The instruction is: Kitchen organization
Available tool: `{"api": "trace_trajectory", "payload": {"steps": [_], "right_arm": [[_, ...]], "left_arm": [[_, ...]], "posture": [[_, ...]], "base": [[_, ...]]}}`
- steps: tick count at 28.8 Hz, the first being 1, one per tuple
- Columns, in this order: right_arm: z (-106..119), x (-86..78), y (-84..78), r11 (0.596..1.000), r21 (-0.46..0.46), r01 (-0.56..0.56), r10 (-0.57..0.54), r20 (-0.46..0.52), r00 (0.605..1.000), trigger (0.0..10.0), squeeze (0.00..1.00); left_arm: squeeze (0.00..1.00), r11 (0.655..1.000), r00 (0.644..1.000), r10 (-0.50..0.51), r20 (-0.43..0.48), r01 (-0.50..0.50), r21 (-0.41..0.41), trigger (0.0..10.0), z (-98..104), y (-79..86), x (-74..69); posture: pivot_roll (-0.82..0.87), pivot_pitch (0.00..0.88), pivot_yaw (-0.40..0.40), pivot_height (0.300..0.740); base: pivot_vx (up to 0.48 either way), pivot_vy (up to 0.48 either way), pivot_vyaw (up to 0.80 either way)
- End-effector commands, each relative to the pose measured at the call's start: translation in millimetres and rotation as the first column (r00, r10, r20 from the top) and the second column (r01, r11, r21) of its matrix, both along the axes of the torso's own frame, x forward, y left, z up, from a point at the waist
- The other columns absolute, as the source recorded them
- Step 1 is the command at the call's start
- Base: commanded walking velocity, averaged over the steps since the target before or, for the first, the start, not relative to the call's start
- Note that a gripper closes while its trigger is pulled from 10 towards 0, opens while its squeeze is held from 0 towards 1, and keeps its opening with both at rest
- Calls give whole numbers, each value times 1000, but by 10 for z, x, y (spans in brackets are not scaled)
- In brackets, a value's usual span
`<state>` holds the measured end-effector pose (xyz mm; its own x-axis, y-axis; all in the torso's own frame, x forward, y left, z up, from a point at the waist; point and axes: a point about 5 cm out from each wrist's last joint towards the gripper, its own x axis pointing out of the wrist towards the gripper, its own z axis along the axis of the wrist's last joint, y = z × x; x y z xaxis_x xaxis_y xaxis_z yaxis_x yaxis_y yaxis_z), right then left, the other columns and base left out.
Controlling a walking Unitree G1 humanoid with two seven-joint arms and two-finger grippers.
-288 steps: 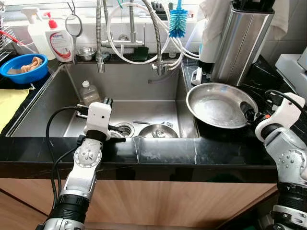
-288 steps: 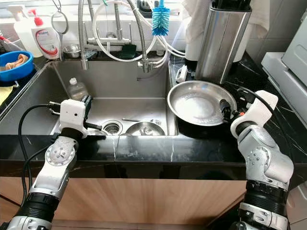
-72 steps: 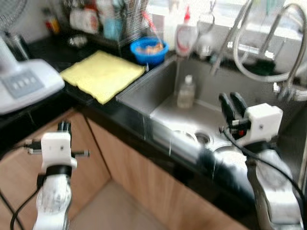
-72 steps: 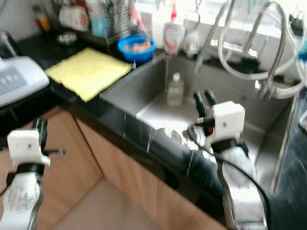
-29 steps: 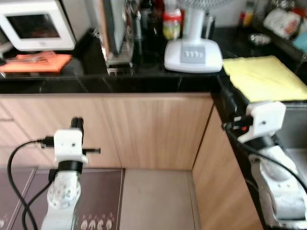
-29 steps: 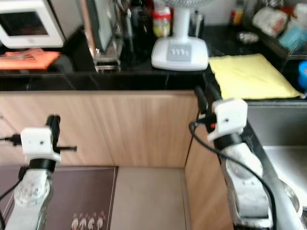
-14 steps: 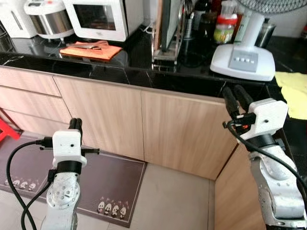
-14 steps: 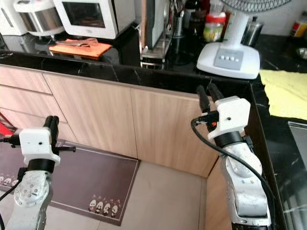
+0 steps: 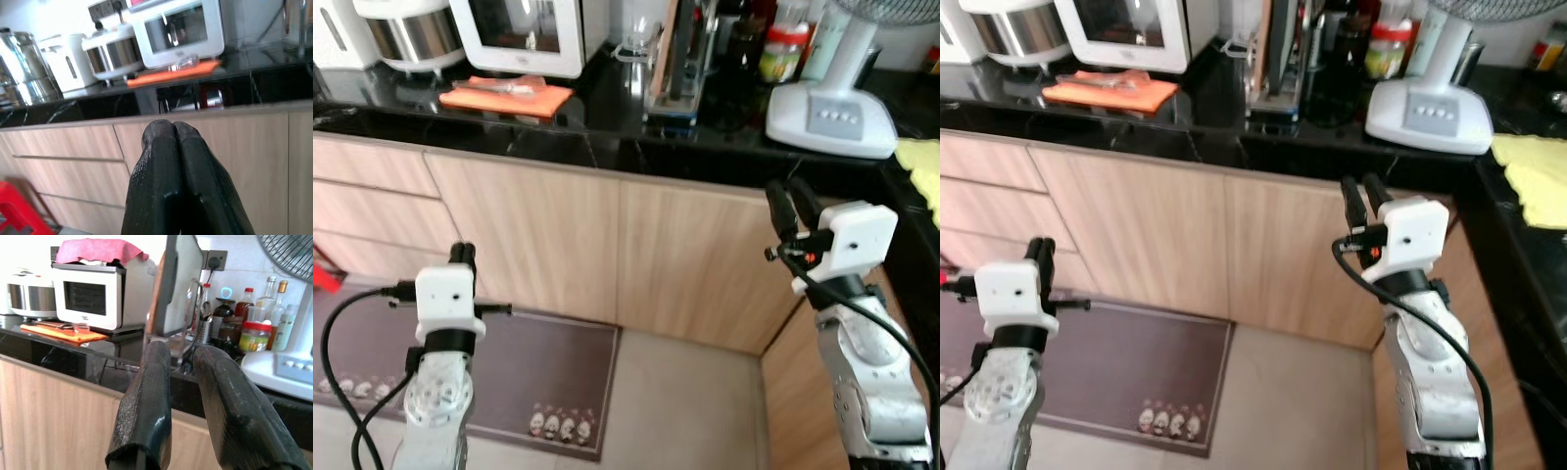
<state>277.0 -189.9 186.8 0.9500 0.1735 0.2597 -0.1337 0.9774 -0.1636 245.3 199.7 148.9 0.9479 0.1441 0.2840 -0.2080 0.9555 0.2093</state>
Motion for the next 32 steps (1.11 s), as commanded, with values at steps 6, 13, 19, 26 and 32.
{"api": "trace_trajectory", "payload": {"steps": [6,13,19,26,32], "right_arm": [[-241,56,10,1000,2,-12,12,-75,997,10000,0],[-873,122,-104,996,-20,82,-85,-285,955,10000,0],[-1523,17,-83,996,-51,70,-86,-513,854,10000,0],[-2114,-230,29,994,-95,54,-106,-725,681,10000,0],[-2392,-450,70,981,-8,192,-108,-850,515,10000,0]], "left_arm": [[0,999,998,33,-50,-32,24,10000,-125,104,27],[0,999,979,26,-203,-18,43,10000,-544,131,111],[0,998,932,56,-357,-49,28,10000,-975,161,54],[0,1000,800,-12,-600,10,-7,10000,-1562,54,-17],[0,999,635,-52,-771,26,-47,10000,-1957,-72,-231]], "posture": [[-196,18,-3,731],[-177,0,-2,731],[-162,0,5,731],[-156,0,11,731],[-168,0,27,731]], "base": [[0,480,0],[0,464,0],[0,475,0],[0,455,0],[0,408,-133]]}}
